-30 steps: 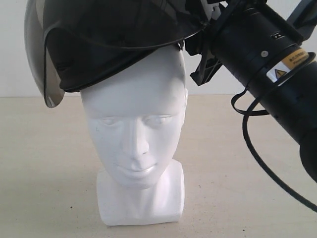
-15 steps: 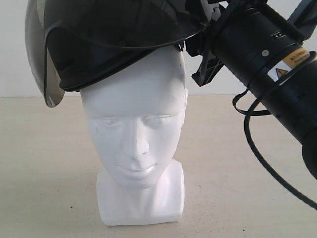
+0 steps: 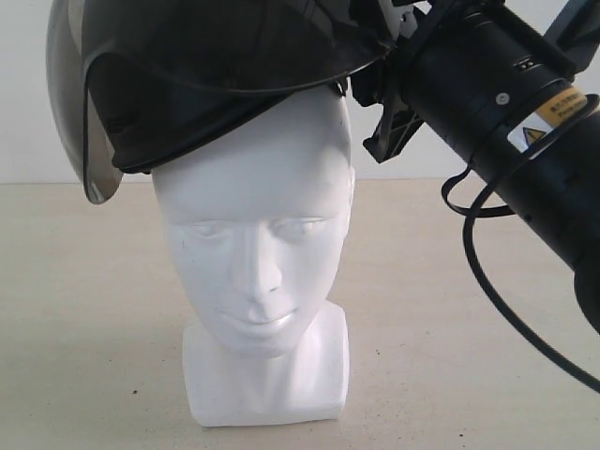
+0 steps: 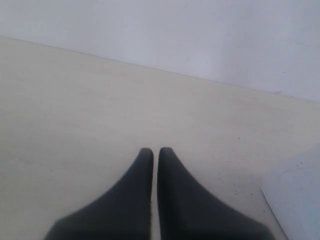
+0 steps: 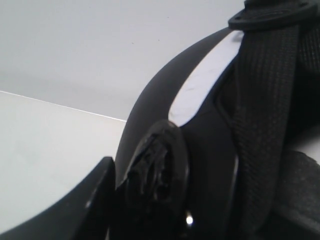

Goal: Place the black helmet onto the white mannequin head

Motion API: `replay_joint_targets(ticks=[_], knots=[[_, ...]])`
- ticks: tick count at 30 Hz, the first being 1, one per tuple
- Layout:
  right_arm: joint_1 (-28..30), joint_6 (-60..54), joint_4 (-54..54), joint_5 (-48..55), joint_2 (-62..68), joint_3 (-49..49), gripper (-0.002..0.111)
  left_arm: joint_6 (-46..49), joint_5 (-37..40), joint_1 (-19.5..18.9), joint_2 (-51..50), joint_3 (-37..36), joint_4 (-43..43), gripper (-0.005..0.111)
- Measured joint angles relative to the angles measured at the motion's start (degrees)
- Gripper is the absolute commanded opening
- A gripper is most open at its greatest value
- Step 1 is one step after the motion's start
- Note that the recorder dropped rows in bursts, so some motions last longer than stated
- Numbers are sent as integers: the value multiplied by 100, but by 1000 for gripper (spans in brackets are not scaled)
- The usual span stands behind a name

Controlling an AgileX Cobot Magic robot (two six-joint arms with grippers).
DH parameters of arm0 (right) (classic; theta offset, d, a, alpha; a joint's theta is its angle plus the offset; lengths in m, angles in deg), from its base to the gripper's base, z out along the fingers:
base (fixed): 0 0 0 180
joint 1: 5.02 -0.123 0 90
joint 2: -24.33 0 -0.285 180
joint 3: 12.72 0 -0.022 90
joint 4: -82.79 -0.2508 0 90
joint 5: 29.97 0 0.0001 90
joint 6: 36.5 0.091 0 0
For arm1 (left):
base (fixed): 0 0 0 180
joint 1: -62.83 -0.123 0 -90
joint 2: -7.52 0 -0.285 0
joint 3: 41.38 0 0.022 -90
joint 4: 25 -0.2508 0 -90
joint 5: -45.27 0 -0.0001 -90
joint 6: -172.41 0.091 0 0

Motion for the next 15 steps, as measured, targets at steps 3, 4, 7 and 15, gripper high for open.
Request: replay_joint_targets(ticks=[3,4,7,15], knots=[[10,0,12,87,-28,10,0,0,0,0,0,0,0,4],[10,0,12,100,-28,10,0,0,0,0,0,0,0,4],[10,10,12,135,-28,19,0,0,0,0,0,0,0,4],[33,61,12,191,-41,19,0,0,0,0,0,0,0,4]])
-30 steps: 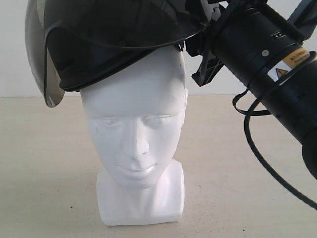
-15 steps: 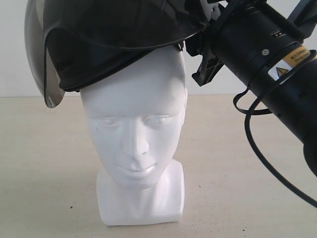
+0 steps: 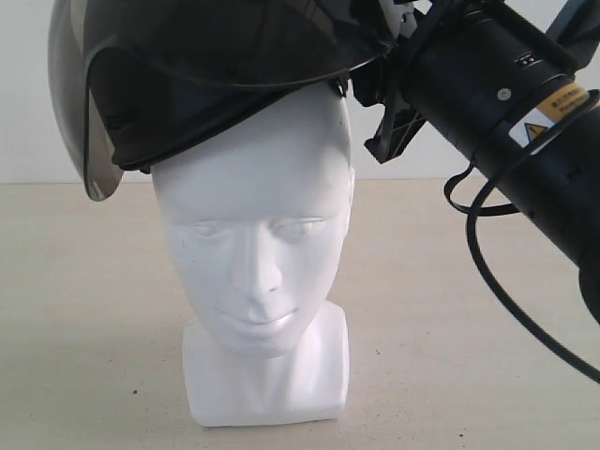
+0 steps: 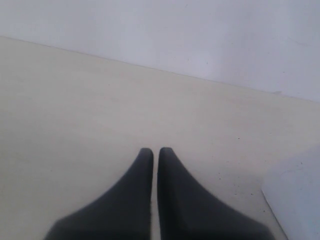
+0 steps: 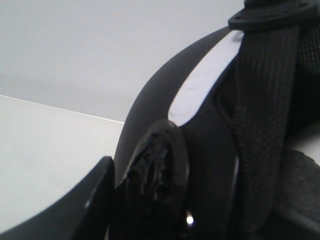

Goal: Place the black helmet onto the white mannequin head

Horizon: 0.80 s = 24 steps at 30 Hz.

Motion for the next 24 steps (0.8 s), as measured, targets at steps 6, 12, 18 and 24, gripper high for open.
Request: replay_joint_targets(ticks=[6,12,18,24], knots=[[9,11,0,12,0,0,0,0,0,0,0,0,0,4],[9,53,0,58,0,0,0,0,0,0,0,0,0,4],[9,88,-12,97,-11,0,0,0,0,0,0,0,0,4],[13,178,-1,151,-19,0,0,0,0,0,0,0,0,4]])
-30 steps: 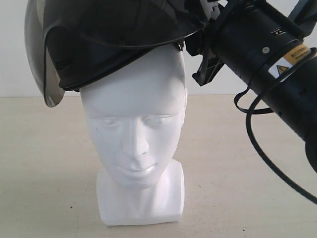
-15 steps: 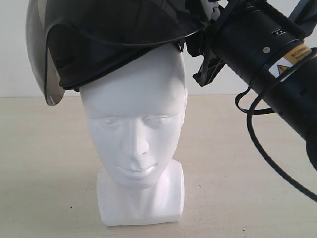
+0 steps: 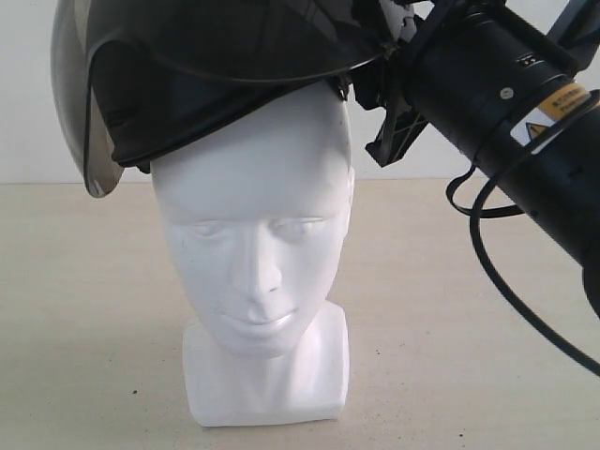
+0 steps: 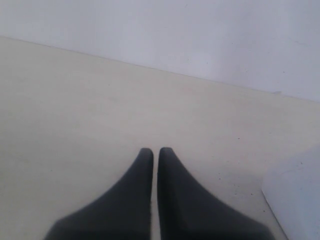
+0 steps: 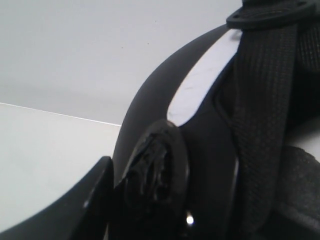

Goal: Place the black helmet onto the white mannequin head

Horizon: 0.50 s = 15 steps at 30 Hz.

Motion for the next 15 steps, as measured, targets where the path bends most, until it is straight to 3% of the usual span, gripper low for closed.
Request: replay_joint_targets(ticks=[15], knots=[[9,118,127,29,-14,0,0,0,0,0,0,0,0,4]])
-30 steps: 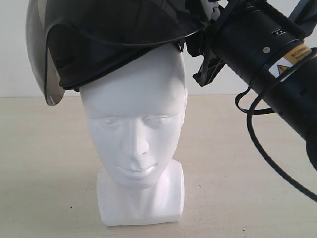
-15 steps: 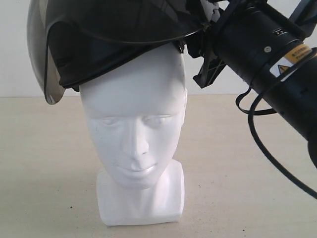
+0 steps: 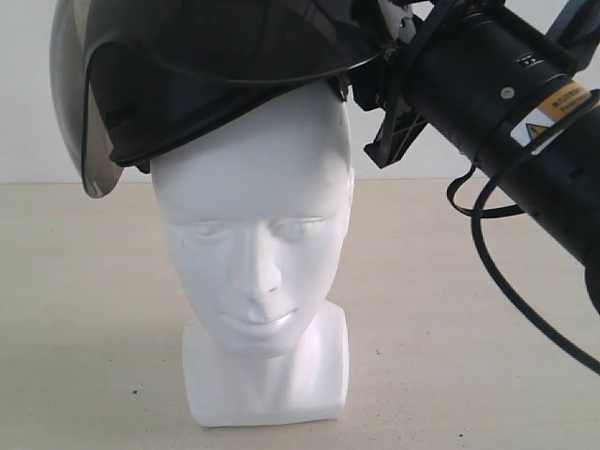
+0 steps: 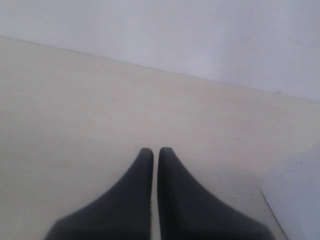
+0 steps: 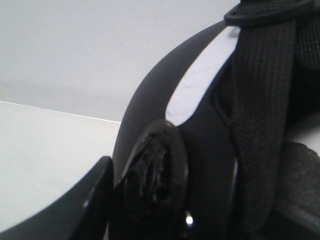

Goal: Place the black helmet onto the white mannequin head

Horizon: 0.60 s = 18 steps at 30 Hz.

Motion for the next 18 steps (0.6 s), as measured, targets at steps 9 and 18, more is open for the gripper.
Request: replay_joint_targets(ticks=[9,18], knots=[[0,76,25,23,-4,0,0,0,0,0,0,0,0,4],[0,88,25,23,-4,0,0,104,-342,0,0,0,-285,4]])
